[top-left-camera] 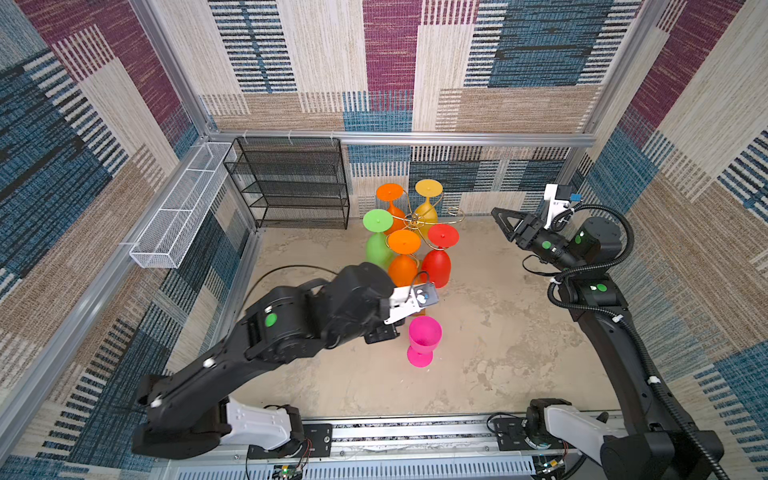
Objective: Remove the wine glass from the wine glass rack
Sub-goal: 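Release and lift the left gripper while the right gripper reaches toward the red glass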
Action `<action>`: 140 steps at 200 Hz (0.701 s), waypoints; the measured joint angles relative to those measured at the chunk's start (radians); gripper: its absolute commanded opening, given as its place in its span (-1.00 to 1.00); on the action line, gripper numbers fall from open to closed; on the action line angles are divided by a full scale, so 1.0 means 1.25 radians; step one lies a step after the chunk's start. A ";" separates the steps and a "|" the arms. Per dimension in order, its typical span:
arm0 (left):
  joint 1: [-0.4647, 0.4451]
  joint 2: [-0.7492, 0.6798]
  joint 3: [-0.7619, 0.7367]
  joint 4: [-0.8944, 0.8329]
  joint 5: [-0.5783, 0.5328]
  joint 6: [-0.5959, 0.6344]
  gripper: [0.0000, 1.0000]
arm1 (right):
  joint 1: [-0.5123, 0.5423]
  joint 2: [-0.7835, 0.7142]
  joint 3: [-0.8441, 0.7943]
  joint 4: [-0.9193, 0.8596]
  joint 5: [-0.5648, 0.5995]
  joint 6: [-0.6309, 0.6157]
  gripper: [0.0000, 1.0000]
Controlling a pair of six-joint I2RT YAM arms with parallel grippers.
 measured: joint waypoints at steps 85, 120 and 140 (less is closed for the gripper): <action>0.147 -0.232 -0.284 0.512 -0.278 0.004 0.05 | 0.146 0.063 0.005 -0.044 -0.006 -0.022 0.45; 0.190 -0.240 -0.294 0.566 -0.280 -0.020 0.06 | 0.156 0.085 -0.001 -0.043 0.001 -0.021 0.43; 0.202 -0.228 -0.296 0.571 -0.261 -0.031 0.05 | 0.165 0.098 -0.002 -0.044 0.003 -0.021 0.40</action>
